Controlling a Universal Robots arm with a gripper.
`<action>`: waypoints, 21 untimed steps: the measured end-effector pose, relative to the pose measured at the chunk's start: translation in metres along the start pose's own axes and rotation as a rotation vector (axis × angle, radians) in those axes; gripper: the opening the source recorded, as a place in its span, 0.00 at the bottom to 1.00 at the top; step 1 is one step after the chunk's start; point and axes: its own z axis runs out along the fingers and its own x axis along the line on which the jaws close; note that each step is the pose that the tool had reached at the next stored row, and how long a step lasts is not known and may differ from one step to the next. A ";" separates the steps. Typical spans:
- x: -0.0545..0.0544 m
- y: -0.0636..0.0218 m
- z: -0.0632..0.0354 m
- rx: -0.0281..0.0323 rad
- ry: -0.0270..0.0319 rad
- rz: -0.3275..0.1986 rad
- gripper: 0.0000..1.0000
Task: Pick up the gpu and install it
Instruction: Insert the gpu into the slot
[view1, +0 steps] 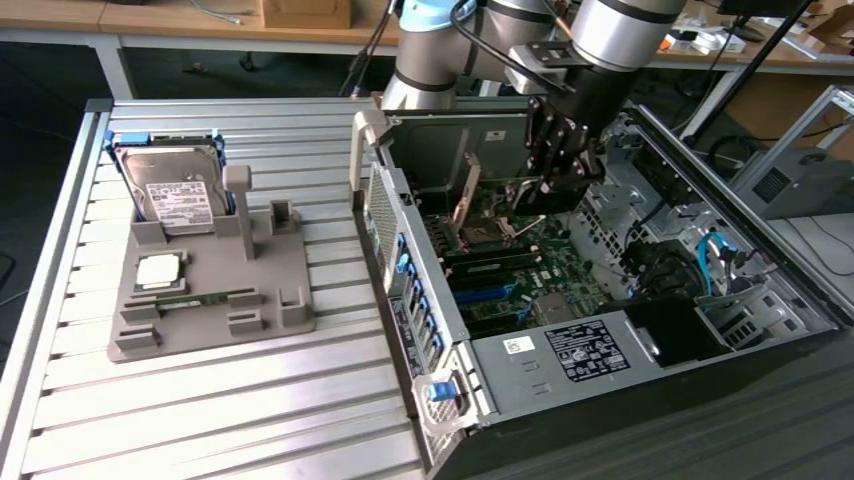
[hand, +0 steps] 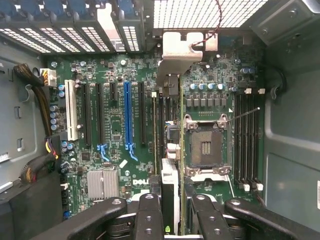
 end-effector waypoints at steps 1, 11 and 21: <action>0.000 0.0000 0.0002 0.0000 0.0000 0.000 0.27; 0.001 0.0003 0.0021 0.0000 0.0000 0.000 0.27; 0.002 0.0008 0.0040 0.0000 0.0000 0.000 0.27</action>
